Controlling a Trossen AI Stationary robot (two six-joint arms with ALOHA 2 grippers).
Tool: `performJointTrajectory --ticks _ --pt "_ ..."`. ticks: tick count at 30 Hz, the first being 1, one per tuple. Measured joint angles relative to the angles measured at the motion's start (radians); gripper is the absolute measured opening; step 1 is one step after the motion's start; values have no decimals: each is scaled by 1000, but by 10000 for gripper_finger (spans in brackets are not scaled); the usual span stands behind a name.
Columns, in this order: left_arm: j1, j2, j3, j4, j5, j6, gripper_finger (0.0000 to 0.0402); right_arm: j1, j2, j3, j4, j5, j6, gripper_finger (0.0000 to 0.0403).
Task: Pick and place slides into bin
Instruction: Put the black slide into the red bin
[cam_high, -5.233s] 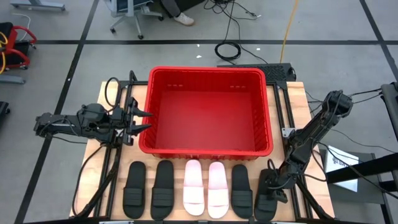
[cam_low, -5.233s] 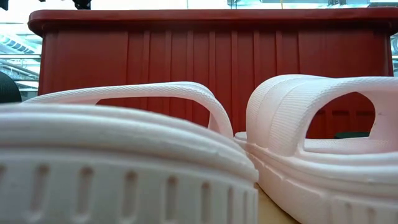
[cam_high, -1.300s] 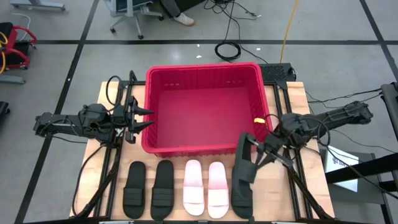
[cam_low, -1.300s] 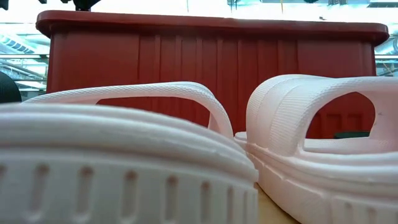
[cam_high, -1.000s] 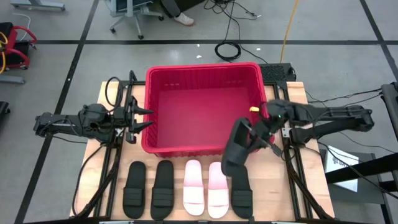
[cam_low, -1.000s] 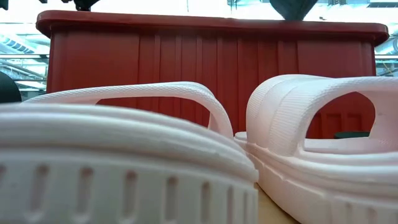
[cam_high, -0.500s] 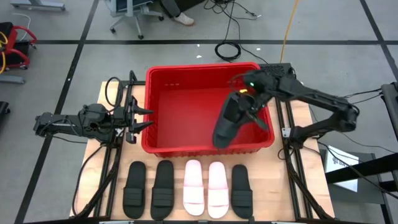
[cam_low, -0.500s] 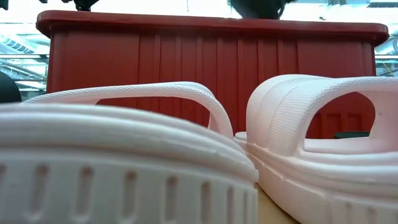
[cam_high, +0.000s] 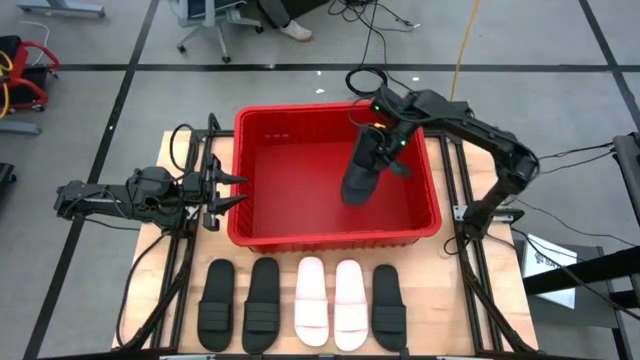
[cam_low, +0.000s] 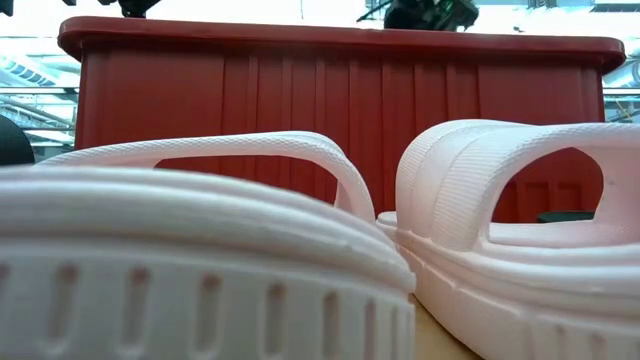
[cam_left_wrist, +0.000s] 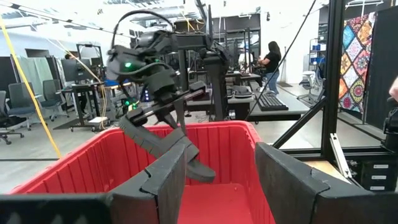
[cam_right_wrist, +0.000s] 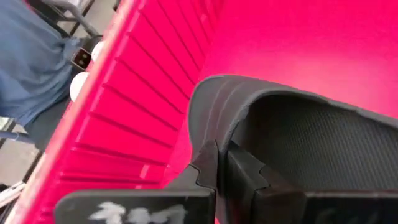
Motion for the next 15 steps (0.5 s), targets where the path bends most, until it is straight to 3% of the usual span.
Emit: performJointTrajectory --ticks 6,9,15 --pt "0 0 0 -2 0 29 198 2 117 92 -88 0 -63 3" --pt "0 0 0 -2 0 49 198 10 166 101 -104 52 -76 3" --pt "0 0 0 -1 0 65 198 11 244 102 -105 47 -104 3"
